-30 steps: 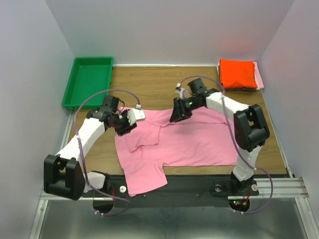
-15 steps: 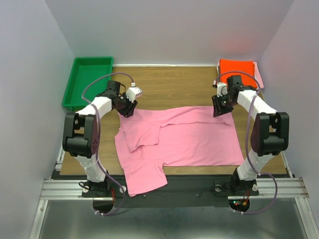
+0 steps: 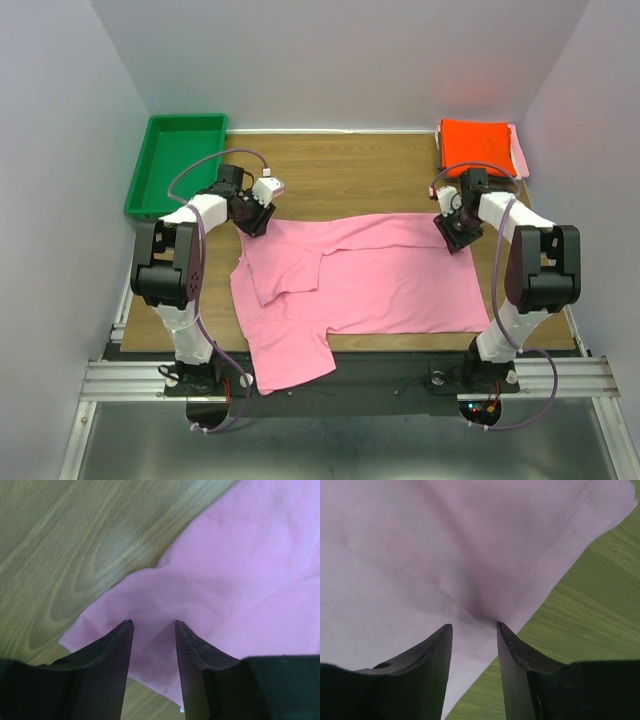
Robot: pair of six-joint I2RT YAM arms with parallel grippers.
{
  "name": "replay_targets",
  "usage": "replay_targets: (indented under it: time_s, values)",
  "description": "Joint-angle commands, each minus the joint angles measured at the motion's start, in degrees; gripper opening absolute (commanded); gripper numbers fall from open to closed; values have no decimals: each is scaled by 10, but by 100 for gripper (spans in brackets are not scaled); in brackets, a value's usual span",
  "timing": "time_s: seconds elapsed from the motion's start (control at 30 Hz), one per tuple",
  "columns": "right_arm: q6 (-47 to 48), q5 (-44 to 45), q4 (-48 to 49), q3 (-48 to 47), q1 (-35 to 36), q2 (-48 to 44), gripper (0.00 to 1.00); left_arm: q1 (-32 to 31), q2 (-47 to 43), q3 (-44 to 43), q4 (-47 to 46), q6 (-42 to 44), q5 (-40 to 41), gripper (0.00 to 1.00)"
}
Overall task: Fold and stack the t-shirts
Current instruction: Fold the tshirt
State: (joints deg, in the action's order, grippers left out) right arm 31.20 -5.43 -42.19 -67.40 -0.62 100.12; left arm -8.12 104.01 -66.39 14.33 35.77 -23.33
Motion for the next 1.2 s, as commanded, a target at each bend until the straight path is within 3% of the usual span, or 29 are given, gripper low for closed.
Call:
replay_targets:
  time_s: [0.0, 0.27, 0.47, 0.5, 0.7, 0.87, 0.93, 0.97, 1.0, 1.1, 1.17]
  values:
    - [44, 36, 45, 9, -5, -21, 46, 6, 1, -13, -6, 6, 8, 50]
    - [56, 51, 81, 21, -5, -18, 33, 12, 15, -19, -7, 6, 14, 50]
    - [75, 76, 83, 30, -5, -21, 5, 16, 35, -31, -5, 5, 21, 47]
    - [82, 78, 84, 31, -6, -22, 1, 18, 42, -33, -4, 4, 23, 42]
    - [120, 98, 84, 40, -17, -42, 1, 28, 75, -47, -1, 7, 57, 13]
    - [127, 94, 83, 50, -23, -39, 0, 35, 82, -54, 8, 9, 51, 8]
    - [113, 70, 75, 43, -23, -39, 14, 35, 79, -59, 20, 13, 36, 13]
    - [108, 59, 66, 34, -23, -42, 28, 35, 76, -59, 25, 15, 29, 17]
    - [99, 30, 55, 26, -23, -47, 49, 35, 65, -61, 33, 19, 13, 27]
    - [84, -23, 35, -17, -23, -62, 56, 35, 43, -64, 43, 23, -8, 39]
    - [69, -58, 12, -56, -24, -63, 56, 35, 19, -71, 51, 23, -22, 41]
